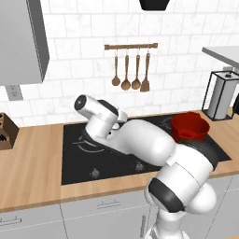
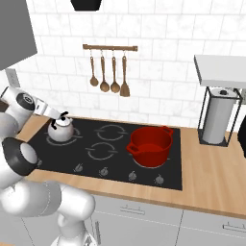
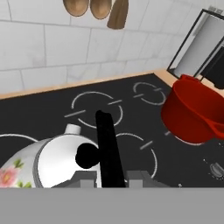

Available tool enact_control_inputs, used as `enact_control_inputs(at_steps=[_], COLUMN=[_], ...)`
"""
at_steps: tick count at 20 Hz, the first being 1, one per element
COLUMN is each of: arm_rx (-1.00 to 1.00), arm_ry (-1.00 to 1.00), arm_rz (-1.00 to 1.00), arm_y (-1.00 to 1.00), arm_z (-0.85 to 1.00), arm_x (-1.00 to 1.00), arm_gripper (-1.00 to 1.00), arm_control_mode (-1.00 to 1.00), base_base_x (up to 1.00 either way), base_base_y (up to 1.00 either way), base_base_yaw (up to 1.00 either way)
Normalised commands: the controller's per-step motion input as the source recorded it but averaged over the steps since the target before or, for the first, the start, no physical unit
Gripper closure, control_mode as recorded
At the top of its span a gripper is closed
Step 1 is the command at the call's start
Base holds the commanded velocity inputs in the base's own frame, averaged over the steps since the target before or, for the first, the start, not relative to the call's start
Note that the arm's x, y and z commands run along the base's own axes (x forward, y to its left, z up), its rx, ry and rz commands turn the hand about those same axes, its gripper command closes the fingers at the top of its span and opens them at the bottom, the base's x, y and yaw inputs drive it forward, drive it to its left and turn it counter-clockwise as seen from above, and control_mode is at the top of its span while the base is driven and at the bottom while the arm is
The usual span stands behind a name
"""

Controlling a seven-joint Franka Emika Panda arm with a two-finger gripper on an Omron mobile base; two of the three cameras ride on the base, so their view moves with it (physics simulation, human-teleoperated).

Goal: Pick the kettle from the counter and place it on a stove burner. Then turn the burner on.

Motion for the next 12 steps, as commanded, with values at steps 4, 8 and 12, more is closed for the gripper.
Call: enact_control_inputs(at_steps=[4,8,12], arm_rx=[-0.08,-0.09,-0.09], arm_ry=[0.00,0.00,0.00], arm_rz=[0.00,0.00,0.00], arm_y=[0.19,0.25,0.25], arm_z=[-0.17,-0.16,-0.16], arm_x=[0.33,0.31,0.29], arm_gripper=[1.00,1.00,1.00], arm_control_mode=[-1.00,-1.00,-1.00], base_base_x=[0.00,0.00,0.00], base_base_y=[0.00,0.00,0.00], base_base_yaw=[0.00,0.00,0.00])
